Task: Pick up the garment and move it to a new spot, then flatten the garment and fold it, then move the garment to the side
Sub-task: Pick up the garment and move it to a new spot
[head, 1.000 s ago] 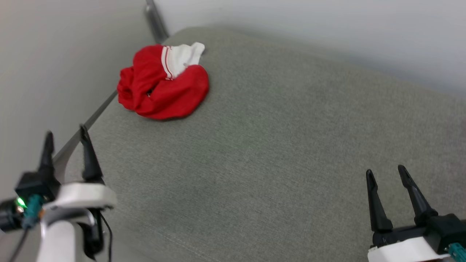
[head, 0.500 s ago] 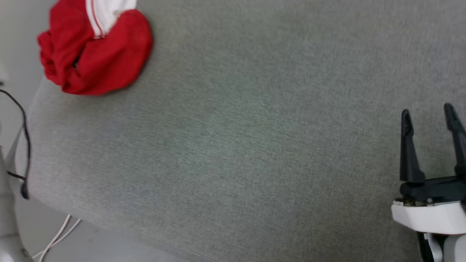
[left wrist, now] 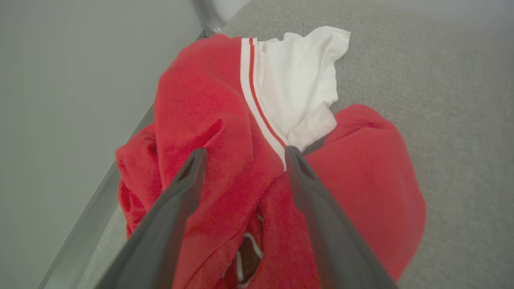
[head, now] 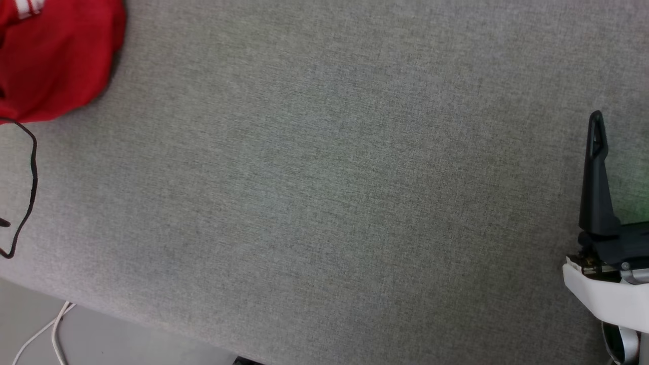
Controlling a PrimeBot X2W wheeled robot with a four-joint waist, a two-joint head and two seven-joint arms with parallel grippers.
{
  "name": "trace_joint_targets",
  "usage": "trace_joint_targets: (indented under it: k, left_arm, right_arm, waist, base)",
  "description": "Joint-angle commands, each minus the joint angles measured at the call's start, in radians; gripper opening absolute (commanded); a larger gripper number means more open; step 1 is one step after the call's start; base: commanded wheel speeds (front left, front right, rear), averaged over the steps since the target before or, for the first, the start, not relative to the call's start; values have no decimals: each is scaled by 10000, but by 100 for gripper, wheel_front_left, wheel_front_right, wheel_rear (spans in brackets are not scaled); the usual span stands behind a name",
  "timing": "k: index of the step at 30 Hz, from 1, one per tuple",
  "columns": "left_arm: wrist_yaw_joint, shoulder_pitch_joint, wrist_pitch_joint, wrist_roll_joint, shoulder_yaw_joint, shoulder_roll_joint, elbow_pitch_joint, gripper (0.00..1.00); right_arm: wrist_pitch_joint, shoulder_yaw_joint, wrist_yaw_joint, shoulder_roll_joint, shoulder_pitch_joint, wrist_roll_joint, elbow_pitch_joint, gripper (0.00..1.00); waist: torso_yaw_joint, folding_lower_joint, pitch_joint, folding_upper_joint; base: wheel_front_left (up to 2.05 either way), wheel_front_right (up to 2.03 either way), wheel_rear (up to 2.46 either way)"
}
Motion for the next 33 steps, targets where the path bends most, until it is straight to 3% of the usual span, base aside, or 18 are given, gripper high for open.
trace_joint_targets:
  k: [1,8,13,14,22,33]
  left_arm:
    - [-3,-17,227,-199,-121,221,-29,100]
    - [-3,542,2800,-2392,-1544,768,-140,100]
    - [-4,853,3228,-3029,-2351,757,-115,100]
    - [-4,844,3164,-3105,-2454,747,-71,0]
    - [-4,249,1838,-3025,-3258,1476,-265,0]
    - [-4,-1036,541,-2903,-4740,2392,-1662,0]
  right_arm:
    - [-19,30,-7,-83,-132,-106,-81,100]
    - [-18,-45,-7,-198,-107,-238,-330,100]
    - [-7,-87,-7,-232,-100,-263,-288,100]
    - [-7,-71,-7,-229,-111,-278,-268,100]
    - [-9,178,-7,-162,-153,-225,47,100]
    - [-19,632,-7,97,-304,168,927,100]
  waist:
    - [-76,-2,191,0]
    - [-123,-2,649,0]
    - [-113,-2,834,0]
    - [-110,-2,845,0]
    - [-100,-2,271,0]
    - [-537,-2,-1624,0]
  base:
    - [0,0,0]
    - [0,0,0]
    - [0,0,0]
    - [0,0,0]
    - [0,0,0]
    - [0,0,0]
